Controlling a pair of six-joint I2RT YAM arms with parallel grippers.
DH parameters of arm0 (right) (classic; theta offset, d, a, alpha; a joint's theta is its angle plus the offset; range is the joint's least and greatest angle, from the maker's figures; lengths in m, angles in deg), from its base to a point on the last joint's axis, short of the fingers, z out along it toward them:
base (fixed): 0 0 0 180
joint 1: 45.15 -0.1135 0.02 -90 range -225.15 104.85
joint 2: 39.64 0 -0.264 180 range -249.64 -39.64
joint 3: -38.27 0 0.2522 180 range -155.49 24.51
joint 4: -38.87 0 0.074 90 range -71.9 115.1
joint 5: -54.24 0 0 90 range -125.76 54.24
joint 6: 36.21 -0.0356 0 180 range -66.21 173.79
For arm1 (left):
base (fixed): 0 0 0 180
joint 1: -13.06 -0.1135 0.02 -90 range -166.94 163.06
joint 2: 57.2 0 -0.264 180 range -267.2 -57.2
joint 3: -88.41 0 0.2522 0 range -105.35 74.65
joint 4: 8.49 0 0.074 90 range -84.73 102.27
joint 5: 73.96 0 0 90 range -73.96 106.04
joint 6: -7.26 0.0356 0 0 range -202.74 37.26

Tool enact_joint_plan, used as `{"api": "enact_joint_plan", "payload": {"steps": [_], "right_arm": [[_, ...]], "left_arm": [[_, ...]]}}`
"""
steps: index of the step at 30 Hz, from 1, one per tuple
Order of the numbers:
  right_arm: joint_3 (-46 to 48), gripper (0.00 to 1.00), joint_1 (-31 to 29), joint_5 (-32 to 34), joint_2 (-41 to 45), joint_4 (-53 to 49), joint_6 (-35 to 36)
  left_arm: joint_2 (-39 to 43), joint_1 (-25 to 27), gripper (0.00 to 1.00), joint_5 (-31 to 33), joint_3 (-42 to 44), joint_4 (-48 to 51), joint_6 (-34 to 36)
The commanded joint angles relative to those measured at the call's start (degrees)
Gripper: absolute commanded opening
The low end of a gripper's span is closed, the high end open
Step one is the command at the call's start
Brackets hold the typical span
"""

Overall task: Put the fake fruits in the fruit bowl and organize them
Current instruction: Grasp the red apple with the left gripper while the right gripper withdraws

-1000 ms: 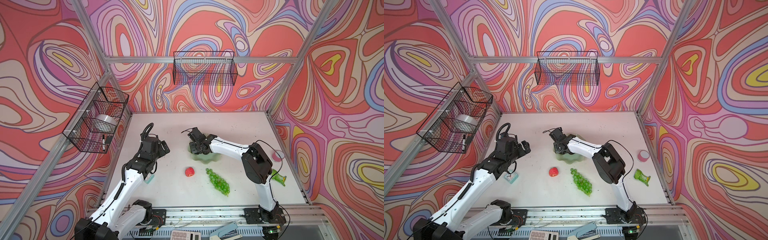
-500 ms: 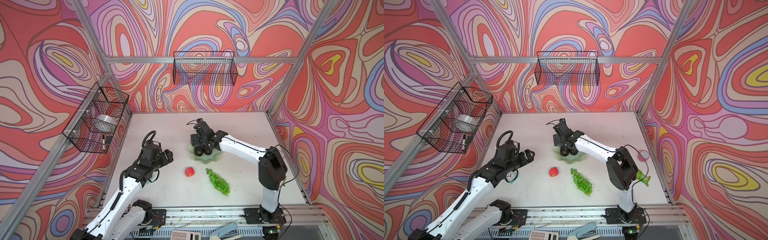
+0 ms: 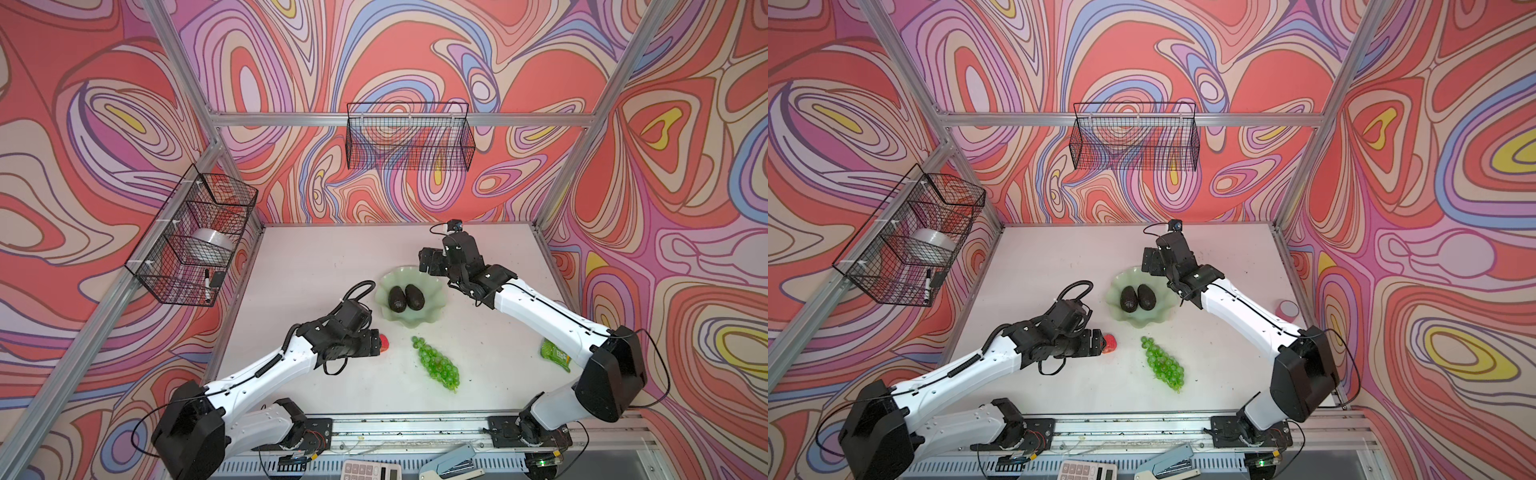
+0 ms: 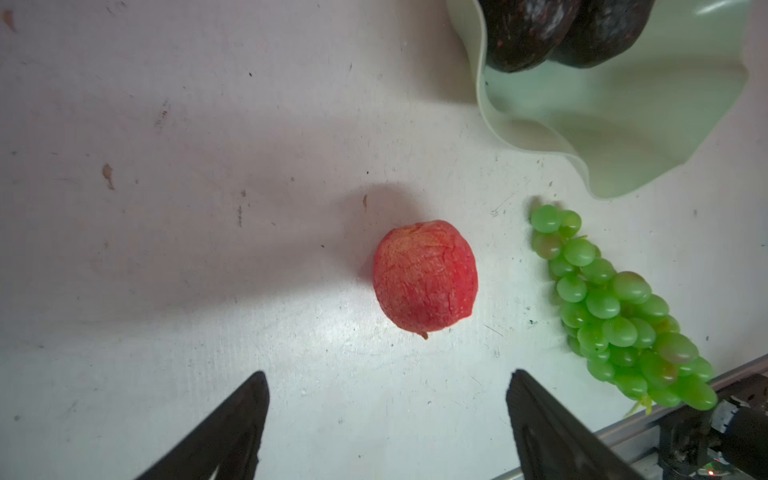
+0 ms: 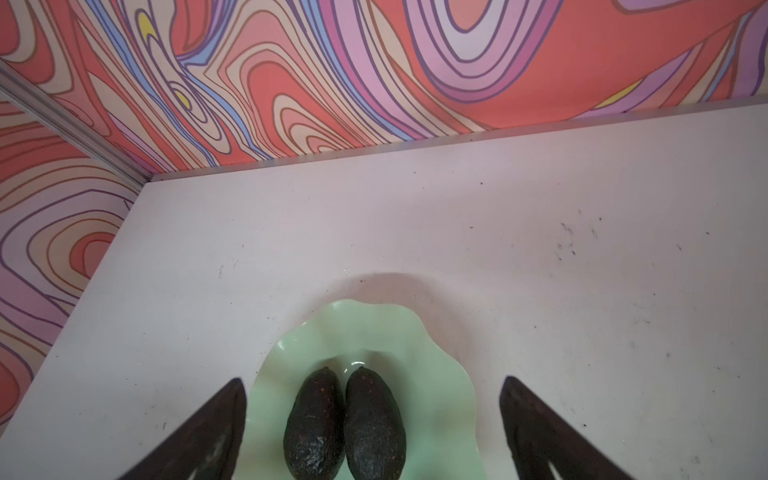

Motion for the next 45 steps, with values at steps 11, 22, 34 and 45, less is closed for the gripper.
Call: {"api": "enact_joint_plan", "payload": {"steps": [11, 22, 34, 45], "right_arm": [[4.9, 0.98, 1.5, 1.3, 5.7, 1.6, 0.2], [5.3, 0.98, 1.9, 0.7, 5.1, 2.2, 0.7], [5.0, 0.98, 2.4, -0.1, 3.7, 2.7, 0.7], [6.0, 0.98, 3.1, -0.4, 4.1, 4.7, -1.8]], "left_arm": [[-13.6, 2.2, 0.89, -1.3, -6.2, -2.9, 1.2], [-19.4, 2.2, 0.75, 0.6, -8.0, -3.5, 1.4], [-13.2, 2.2, 0.44, 5.3, -8.6, 4.7, 4.6], [-12.1, 2.1, 0.45, 8.3, -24.3, 7.1, 16.2]]}}
